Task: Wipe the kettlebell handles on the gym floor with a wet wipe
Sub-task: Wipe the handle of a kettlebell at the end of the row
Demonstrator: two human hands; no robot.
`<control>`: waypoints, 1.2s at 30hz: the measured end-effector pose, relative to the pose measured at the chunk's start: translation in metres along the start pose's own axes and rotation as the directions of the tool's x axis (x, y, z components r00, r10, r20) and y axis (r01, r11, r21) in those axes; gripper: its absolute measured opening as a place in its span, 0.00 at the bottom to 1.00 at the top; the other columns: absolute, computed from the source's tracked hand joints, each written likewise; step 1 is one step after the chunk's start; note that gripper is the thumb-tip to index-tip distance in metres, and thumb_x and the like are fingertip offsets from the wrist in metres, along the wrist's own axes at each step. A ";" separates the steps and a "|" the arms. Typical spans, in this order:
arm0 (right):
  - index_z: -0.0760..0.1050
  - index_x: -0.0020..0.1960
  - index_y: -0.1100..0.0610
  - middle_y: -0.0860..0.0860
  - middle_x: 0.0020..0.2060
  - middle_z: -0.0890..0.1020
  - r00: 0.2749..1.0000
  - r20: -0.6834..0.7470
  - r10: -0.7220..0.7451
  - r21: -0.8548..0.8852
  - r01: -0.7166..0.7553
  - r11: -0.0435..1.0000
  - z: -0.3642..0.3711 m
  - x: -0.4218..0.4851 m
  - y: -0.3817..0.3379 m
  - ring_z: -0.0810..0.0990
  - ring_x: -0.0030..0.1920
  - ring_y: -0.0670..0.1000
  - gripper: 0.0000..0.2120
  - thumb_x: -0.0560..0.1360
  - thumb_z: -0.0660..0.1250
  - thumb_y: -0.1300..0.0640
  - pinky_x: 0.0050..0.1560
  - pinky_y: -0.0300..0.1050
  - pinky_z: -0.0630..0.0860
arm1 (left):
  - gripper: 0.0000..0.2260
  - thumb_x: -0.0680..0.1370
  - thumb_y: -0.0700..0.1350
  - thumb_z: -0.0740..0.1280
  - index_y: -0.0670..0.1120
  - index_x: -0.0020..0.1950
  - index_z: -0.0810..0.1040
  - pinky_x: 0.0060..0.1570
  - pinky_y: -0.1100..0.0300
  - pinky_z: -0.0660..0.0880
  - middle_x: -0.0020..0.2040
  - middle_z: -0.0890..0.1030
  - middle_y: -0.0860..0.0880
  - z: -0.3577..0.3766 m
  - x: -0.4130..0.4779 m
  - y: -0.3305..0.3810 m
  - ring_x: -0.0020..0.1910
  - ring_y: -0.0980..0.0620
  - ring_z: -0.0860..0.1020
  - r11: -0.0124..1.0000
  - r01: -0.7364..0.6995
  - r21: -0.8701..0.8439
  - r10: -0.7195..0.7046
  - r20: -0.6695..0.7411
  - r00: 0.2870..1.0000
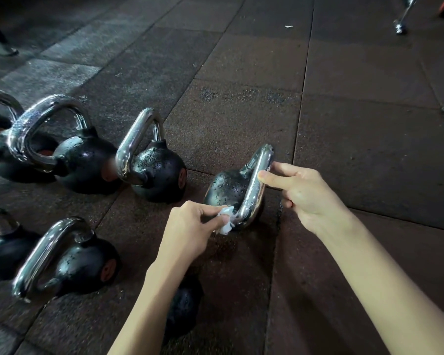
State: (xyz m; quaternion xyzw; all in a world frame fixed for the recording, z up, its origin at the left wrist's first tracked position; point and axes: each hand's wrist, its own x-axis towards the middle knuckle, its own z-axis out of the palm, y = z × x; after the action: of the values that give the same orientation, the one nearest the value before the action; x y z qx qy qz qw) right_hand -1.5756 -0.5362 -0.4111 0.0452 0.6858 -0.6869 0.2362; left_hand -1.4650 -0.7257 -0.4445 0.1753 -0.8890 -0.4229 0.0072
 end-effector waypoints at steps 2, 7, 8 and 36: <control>0.86 0.50 0.47 0.48 0.51 0.88 0.999 -0.045 0.014 0.031 -0.013 0.999 0.010 0.000 -0.002 0.70 0.33 0.42 0.10 0.70 0.81 0.53 0.36 0.42 0.63 | 0.05 0.75 0.53 0.77 0.62 0.50 0.88 0.41 0.57 0.79 0.45 0.88 0.57 -0.001 0.004 0.001 0.39 0.57 0.83 0.991 0.054 0.119 -0.053 -0.005 0.999; 0.83 0.54 0.52 0.47 0.43 0.85 0.997 -0.080 0.009 0.109 -0.001 0.994 0.043 0.002 -0.008 0.80 0.28 0.35 0.13 0.72 0.79 0.60 0.23 0.30 0.69 | 0.02 0.75 0.53 0.77 0.61 0.47 0.89 0.42 0.66 0.77 0.41 0.87 0.58 -0.043 0.016 0.007 0.42 0.63 0.83 0.983 0.095 0.159 -0.098 0.006 0.995; 0.83 0.56 0.53 0.47 0.44 0.85 0.997 -0.081 0.008 0.098 0.000 0.995 0.052 0.005 -0.008 0.81 0.31 0.36 0.14 0.71 0.80 0.59 0.26 0.31 0.71 | 0.03 0.75 0.54 0.78 0.62 0.47 0.88 0.43 0.71 0.76 0.40 0.86 0.63 -0.056 0.017 0.008 0.44 0.67 0.83 0.991 0.103 0.088 -0.100 -0.038 0.994; 0.86 0.54 0.46 0.43 0.44 0.88 0.890 0.061 -0.451 -0.331 0.445 0.832 0.006 0.106 -0.043 0.85 0.45 0.39 0.15 0.71 0.79 0.61 0.49 0.33 0.77 | 0.17 0.69 0.64 0.79 0.58 0.54 0.87 0.38 0.70 0.71 0.41 0.85 0.62 -0.064 0.068 0.066 0.41 0.67 0.80 0.982 0.127 0.143 -0.132 0.030 0.991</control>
State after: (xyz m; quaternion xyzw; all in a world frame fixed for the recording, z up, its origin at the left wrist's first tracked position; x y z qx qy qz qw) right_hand -1.6843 -0.5719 -0.4120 -0.1509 0.7864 -0.5953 0.0663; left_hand -1.5388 -0.7565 -0.3626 0.2244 -0.9034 -0.3619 -0.0503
